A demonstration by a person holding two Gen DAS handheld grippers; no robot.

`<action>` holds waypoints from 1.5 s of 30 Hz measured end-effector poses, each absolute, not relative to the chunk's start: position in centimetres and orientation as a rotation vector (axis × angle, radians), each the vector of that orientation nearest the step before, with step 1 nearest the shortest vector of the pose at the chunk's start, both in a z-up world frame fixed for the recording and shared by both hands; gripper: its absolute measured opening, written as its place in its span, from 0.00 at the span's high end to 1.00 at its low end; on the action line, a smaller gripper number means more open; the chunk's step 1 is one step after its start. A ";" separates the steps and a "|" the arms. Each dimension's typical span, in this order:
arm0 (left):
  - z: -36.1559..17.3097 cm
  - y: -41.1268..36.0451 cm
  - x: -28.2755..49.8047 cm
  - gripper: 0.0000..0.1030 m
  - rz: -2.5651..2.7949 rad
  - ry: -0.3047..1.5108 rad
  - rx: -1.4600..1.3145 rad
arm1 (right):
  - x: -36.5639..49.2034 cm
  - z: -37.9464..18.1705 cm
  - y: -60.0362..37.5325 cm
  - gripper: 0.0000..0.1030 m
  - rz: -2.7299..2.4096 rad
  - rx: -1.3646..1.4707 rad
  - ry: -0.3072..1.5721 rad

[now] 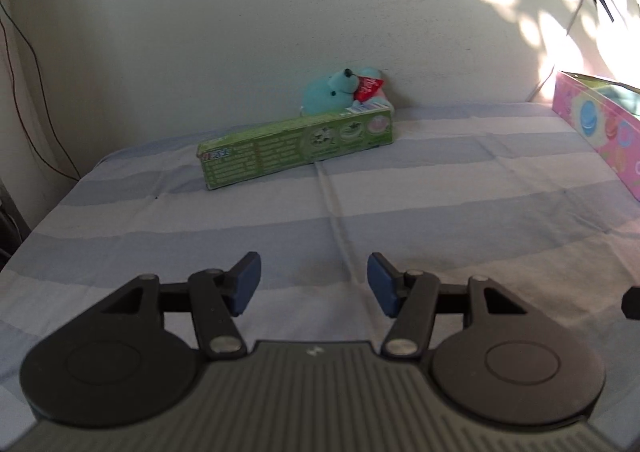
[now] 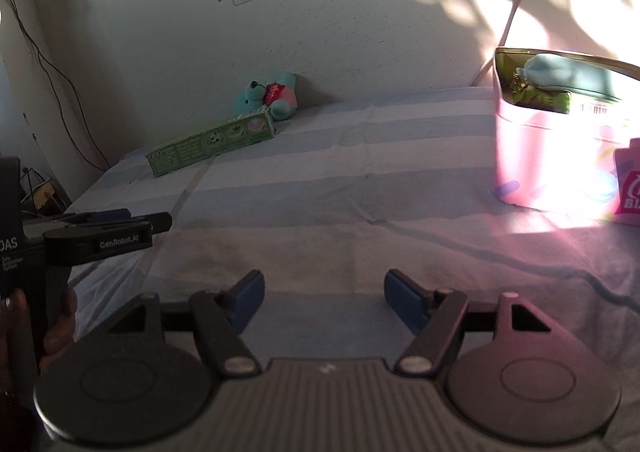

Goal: Organize objects
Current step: 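Withdraw the right gripper from the tin toward the green toothpaste box, then grasp the green Crest toothpaste box with the right gripper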

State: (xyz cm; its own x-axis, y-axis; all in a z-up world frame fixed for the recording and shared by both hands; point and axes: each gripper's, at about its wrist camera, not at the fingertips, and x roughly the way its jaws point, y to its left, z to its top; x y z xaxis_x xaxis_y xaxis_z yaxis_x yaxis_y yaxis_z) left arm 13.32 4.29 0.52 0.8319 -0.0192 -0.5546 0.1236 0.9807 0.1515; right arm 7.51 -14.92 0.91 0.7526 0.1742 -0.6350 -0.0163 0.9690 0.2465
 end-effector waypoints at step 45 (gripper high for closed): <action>1.3 20.1 18.5 0.37 0.022 0.594 -0.499 | 18.1 2.5 3.1 0.28 0.641 -0.612 0.614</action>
